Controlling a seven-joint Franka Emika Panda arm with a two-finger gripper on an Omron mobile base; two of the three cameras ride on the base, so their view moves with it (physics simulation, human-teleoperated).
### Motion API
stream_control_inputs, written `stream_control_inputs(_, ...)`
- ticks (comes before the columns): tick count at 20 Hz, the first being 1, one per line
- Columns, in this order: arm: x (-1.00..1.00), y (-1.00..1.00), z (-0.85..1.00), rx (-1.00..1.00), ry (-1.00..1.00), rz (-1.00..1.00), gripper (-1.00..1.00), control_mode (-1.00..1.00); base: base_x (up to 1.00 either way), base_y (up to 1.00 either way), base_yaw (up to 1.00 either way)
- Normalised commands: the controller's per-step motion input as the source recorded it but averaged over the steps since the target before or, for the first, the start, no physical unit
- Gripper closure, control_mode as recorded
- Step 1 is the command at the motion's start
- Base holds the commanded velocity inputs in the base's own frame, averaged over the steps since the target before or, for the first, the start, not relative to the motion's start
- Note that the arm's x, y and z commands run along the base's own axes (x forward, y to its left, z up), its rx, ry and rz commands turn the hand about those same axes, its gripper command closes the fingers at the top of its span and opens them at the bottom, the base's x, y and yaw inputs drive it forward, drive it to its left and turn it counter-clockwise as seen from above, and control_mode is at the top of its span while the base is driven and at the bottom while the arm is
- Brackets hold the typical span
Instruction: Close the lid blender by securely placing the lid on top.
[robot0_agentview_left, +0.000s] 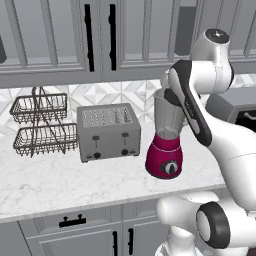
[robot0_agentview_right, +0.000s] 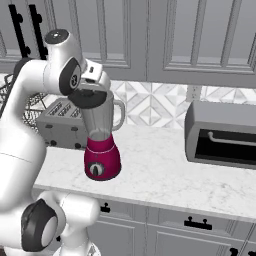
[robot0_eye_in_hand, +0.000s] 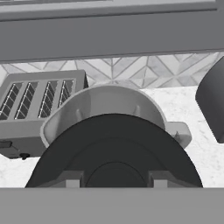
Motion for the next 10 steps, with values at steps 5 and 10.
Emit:
stream_control_inputs(5, 0.27, 0.00, 0.00, 0.00, 0.00, 0.00, 1.00, -1.00, 0.00, 0.00, 0.00)
stream_control_inputs(10, 0.27, 0.00, 0.00, 0.00, 0.00, 0.00, 1.00, -1.00, 0.00, 0.00, 0.00)
